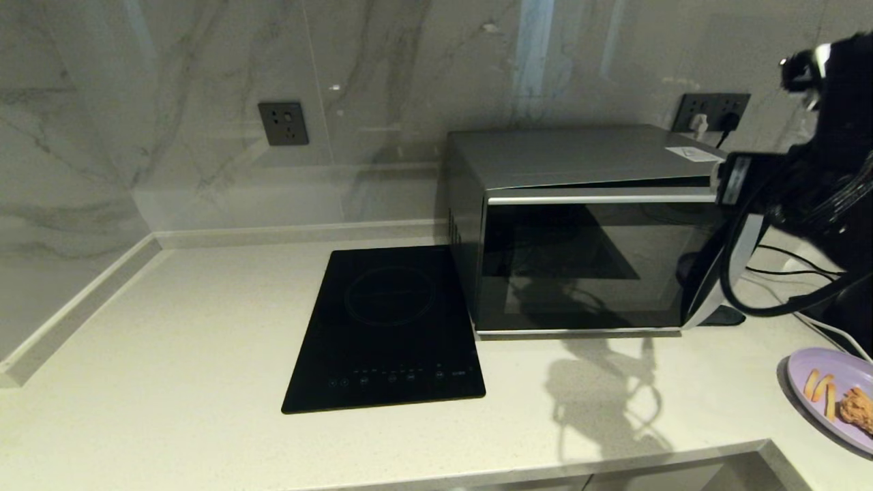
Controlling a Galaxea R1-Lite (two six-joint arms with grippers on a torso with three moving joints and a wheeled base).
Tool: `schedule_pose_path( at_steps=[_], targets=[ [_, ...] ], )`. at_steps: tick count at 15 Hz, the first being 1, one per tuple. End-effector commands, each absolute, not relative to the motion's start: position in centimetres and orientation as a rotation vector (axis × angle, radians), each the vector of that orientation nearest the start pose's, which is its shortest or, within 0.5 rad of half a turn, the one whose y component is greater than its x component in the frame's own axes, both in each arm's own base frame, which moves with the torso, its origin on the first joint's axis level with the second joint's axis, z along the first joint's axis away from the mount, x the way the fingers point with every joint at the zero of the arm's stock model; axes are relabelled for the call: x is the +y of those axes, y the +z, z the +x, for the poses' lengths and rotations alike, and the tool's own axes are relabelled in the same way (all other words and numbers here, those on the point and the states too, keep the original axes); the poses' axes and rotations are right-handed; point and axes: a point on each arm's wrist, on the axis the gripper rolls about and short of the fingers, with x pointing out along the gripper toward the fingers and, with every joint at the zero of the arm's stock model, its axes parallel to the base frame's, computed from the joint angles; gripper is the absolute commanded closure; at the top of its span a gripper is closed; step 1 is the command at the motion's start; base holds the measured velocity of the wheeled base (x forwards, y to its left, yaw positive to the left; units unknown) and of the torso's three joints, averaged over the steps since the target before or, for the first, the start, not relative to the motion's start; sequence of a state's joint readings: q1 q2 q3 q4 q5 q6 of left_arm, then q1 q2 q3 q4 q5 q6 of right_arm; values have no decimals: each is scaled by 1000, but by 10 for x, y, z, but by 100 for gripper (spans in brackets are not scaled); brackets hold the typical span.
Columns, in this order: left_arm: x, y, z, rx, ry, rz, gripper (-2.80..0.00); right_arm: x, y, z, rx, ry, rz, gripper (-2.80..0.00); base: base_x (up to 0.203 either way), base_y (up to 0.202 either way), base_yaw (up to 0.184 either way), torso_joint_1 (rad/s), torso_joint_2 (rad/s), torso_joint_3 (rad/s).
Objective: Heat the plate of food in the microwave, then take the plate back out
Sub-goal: Open the microwave oven
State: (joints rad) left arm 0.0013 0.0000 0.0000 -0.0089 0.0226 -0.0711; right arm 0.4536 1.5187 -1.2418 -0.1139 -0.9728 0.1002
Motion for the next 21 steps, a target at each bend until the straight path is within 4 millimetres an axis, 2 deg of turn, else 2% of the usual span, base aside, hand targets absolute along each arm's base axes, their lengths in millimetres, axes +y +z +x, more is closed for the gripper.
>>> schedule_pose_path(
  at_steps=[1,3,4,7,9,12,14,21],
  targets=[
    [0,76,-23,-9,24,-72,0,94,356,229,8,-501,50,-280,0,0,0,0,0,0],
    [0,76,-23,-9,24,-72,0,93,375,236,13,-494,52,-280,0,0,0,0,0,0],
    [0,76,-23,-9,24,-72,0,94,377,247,38,-496,38,0,0,0,0,0,0,0],
    [0,76,-23,-9,24,-72,0,94,356,290,161,-477,-30,0,0,0,0,0,0,0],
    [0,76,-23,-9,24,-72,0,90,350,313,219,-439,-29,0,0,0,0,0,0,0],
    [0,76,-23,-9,24,-72,0,82,348,322,351,-372,45,0,0,0,0,0,0,0],
    [0,76,-23,-9,24,-72,0,70,332,338,411,-370,101,0,0,0,0,0,0,0],
    [0,76,-23,-9,24,-72,0,36,324,352,444,-365,171,0,0,0,0,0,0,0]
  ],
)
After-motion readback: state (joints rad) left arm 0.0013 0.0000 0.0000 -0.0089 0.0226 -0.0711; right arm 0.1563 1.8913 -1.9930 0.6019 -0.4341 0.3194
